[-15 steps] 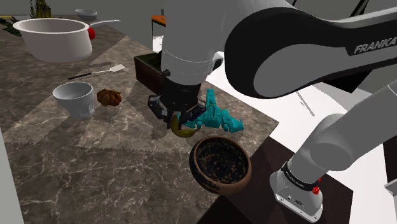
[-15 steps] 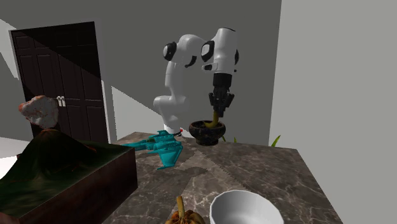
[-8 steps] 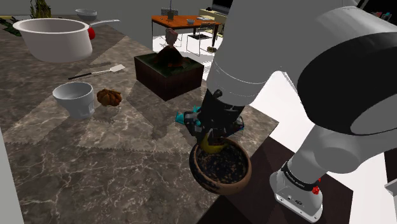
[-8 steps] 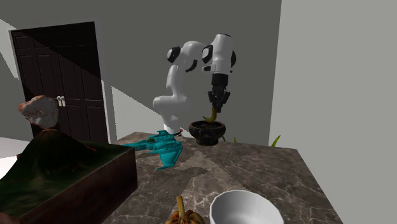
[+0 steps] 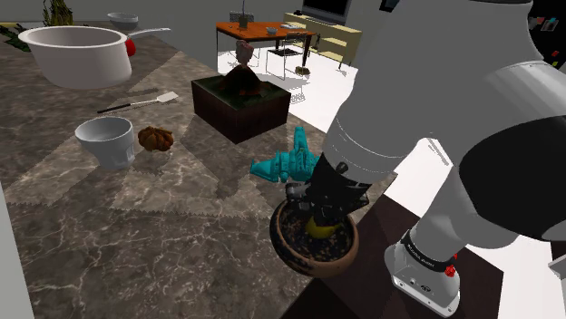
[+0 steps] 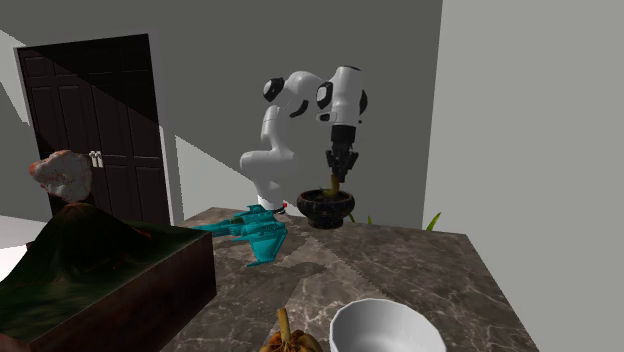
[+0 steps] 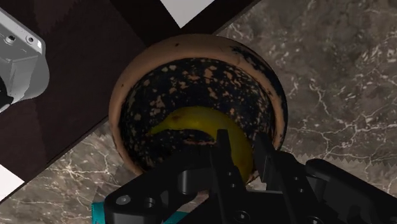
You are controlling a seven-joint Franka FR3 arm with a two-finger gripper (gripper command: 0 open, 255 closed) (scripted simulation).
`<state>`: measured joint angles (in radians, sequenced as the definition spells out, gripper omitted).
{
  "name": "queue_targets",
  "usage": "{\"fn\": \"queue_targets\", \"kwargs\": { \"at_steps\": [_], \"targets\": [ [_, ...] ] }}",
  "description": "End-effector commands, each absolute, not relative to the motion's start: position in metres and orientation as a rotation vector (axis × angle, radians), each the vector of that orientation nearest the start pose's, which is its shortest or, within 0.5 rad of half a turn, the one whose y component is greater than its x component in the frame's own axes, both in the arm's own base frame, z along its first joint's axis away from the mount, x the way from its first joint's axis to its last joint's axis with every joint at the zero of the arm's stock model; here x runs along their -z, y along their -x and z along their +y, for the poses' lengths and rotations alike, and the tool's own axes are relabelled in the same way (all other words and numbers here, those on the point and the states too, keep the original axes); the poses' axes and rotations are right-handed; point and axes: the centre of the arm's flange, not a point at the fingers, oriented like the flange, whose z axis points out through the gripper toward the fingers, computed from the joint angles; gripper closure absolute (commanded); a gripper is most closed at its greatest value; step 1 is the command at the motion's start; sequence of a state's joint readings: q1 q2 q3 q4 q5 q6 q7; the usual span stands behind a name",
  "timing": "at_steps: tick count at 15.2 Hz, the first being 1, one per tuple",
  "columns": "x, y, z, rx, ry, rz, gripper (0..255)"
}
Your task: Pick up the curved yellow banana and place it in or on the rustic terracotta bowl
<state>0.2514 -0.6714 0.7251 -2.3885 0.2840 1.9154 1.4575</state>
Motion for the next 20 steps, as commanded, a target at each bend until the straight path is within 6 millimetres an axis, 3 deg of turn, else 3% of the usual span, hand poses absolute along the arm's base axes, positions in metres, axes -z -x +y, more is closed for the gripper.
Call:
{"fn": "queue_targets", "kwargs": {
  "at_steps": [1, 7, 15, 16, 20],
  "targets": [
    [-0.485, -0.187, 0.363, 0.272, 2.944, 1.028, 255],
    [-0.450, -0.187, 0.363, 0.272, 2.944, 1.028, 255],
    [-0.450, -0.187, 0.363, 0.272, 2.944, 1.028, 255],
    [-0.450, -0.187, 0.363, 0.272, 2.944, 1.028, 0],
    [-0.450, -0.187, 0.363, 0.272, 2.944, 1.028, 0]
  ]
}}
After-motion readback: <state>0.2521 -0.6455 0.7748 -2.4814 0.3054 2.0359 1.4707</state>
